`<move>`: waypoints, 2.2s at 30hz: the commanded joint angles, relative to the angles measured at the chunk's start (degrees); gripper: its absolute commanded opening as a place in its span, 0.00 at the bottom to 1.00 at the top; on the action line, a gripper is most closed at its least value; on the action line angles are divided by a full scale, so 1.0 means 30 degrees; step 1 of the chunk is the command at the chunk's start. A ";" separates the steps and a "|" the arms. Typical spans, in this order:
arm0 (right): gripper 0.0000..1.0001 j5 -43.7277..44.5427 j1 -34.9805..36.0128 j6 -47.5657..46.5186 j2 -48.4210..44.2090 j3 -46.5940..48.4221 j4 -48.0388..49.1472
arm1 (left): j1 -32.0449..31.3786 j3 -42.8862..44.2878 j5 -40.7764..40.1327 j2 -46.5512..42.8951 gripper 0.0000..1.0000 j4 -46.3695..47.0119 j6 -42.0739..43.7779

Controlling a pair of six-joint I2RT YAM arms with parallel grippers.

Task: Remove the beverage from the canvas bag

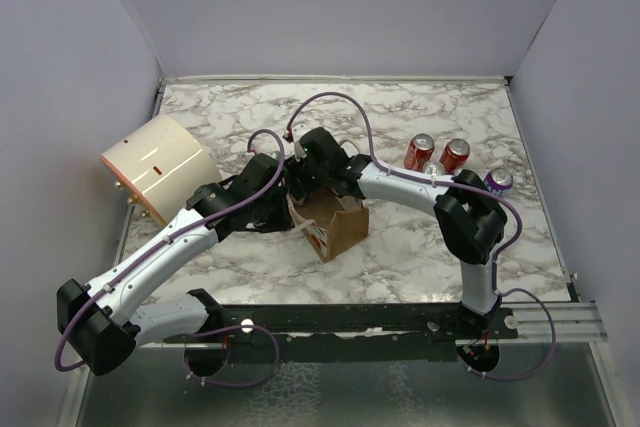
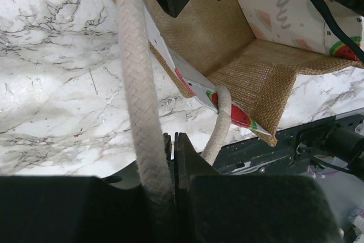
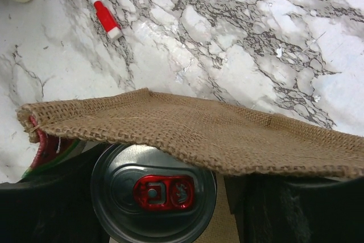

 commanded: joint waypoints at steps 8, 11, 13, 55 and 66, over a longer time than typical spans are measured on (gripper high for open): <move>0.49 0.1206 0.0098 0.0506 -0.2140 -0.0396 0.0457 | 0.0056 -0.0372 0.0224 -0.0482 0.10 0.0212 -0.0317; 0.45 0.1328 0.0098 0.0716 -0.2923 -0.0303 0.0127 | 0.0055 -0.0417 0.0307 -0.0479 0.10 0.0253 -0.0289; 0.42 0.1486 0.0098 0.0906 -0.3571 -0.0311 -0.0202 | 0.0056 -0.0465 0.0364 -0.0450 0.10 0.0263 -0.0254; 0.02 1.3686 -0.5506 -0.7237 -1.1871 -0.2467 0.6451 | 0.0056 -0.0368 0.1247 0.1035 0.10 0.1385 0.0625; 0.02 1.2822 -1.3912 -0.2060 -0.8647 -0.2858 0.5142 | 0.0055 0.0124 0.1242 0.1306 0.10 0.1063 0.0874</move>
